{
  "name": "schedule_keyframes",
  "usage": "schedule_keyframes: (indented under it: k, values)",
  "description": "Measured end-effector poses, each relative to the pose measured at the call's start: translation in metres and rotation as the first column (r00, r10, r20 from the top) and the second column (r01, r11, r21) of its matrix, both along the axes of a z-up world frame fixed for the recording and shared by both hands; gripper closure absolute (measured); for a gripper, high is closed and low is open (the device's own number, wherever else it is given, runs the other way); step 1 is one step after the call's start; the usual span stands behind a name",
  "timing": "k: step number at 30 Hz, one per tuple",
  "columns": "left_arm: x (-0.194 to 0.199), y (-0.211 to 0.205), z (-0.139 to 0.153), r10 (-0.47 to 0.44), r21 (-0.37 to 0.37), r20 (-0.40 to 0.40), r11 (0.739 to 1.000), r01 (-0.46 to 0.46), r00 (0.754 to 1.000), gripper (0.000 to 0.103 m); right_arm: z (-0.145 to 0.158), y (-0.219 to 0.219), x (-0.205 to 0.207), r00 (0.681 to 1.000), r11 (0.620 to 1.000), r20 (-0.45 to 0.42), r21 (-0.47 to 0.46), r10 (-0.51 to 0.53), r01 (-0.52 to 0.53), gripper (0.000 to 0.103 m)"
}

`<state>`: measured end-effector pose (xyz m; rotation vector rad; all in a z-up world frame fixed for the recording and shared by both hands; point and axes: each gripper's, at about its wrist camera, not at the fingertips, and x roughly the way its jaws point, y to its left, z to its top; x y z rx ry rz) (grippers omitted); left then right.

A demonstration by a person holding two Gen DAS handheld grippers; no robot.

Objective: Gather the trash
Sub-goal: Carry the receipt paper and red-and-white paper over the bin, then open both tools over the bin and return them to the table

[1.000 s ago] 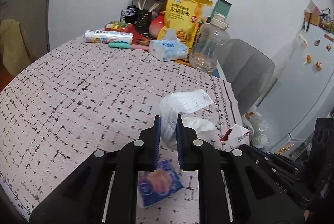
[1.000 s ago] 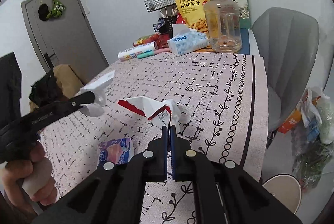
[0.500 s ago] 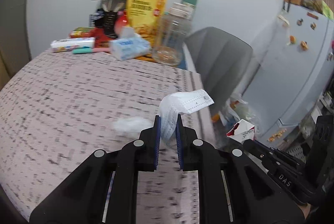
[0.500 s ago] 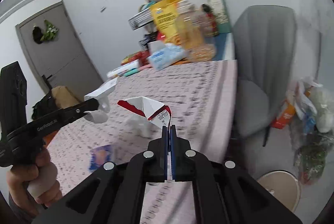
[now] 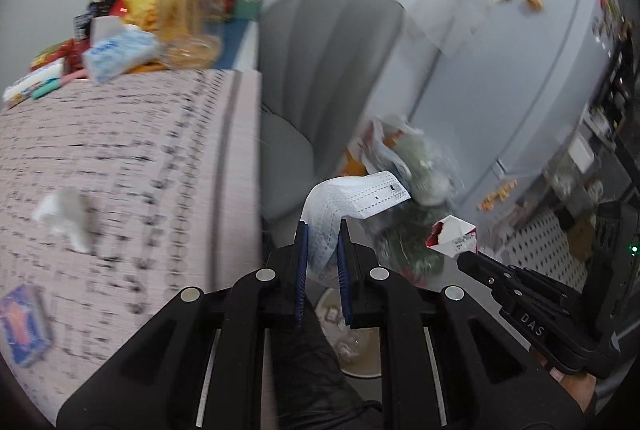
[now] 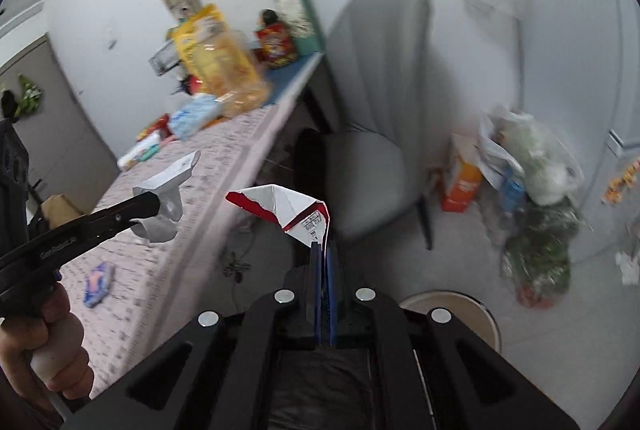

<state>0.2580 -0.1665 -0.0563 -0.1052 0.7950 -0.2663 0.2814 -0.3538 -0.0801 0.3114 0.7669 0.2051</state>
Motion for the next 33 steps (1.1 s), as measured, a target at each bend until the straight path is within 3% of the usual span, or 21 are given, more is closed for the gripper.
schedule_keyframes:
  k: [10, 12, 13, 14, 18, 22, 24, 26, 27, 33]
  values:
    - [0.016, -0.062, -0.041, -0.078, 0.039, -0.102, 0.996, 0.082, 0.992, 0.089, -0.062, -0.07, -0.003, 0.987, 0.994, -0.128, 0.044, -0.092, 0.099, 0.095]
    - [0.018, -0.072, -0.048, -0.092, 0.049, -0.121, 0.994, 0.099, 0.988, 0.089, -0.071, -0.082, -0.003, 0.983, 0.992, -0.147, 0.045, -0.114, 0.122, 0.084]
    - [0.018, -0.077, -0.051, -0.099, 0.054, -0.126, 0.993, 0.107, 0.987, 0.089, -0.072, -0.087, -0.004, 0.981, 0.99, -0.146, 0.047, -0.128, 0.136, 0.059]
    - [0.018, -0.082, -0.054, -0.107, 0.061, -0.133, 0.991, 0.116, 0.985, 0.089, -0.072, -0.094, -0.008, 0.98, 0.986, -0.129, 0.047, -0.154, 0.161, 0.044]
    - [0.02, -0.101, -0.065, -0.137, 0.066, -0.17, 0.987, 0.149, 0.976, 0.089, -0.072, -0.112, -0.015, 0.974, 0.98, -0.126, 0.044, -0.187, 0.194, 0.041]
    - [0.022, -0.117, -0.078, -0.17, 0.056, -0.225, 0.981, 0.187, 0.959, 0.088, -0.066, -0.132, -0.026, 0.962, 0.967, -0.116, 0.034, -0.246, 0.252, 0.027]
    - [0.023, -0.124, -0.083, -0.196, 0.031, -0.263, 0.977, 0.211, 0.945, 0.08, -0.061, -0.142, -0.032, 0.954, 0.958, -0.103, 0.035, -0.28, 0.285, 0.025]
    - [0.022, -0.123, -0.082, -0.206, -0.019, -0.261, 0.978, 0.208, 0.943, 0.031, -0.056, -0.15, -0.037, 0.947, 0.949, -0.091, 0.042, -0.307, 0.312, 0.023]
    - [0.02, -0.12, -0.078, -0.203, -0.032, -0.238, 0.979, 0.201, 0.95, 0.023, -0.054, -0.153, -0.038, 0.944, 0.946, -0.086, 0.044, -0.317, 0.322, 0.023]
    - [0.018, -0.093, -0.052, -0.167, -0.038, -0.178, 0.986, 0.162, 0.97, 0.013, -0.045, -0.15, -0.041, 0.943, 0.943, -0.08, 0.052, -0.323, 0.327, 0.022]
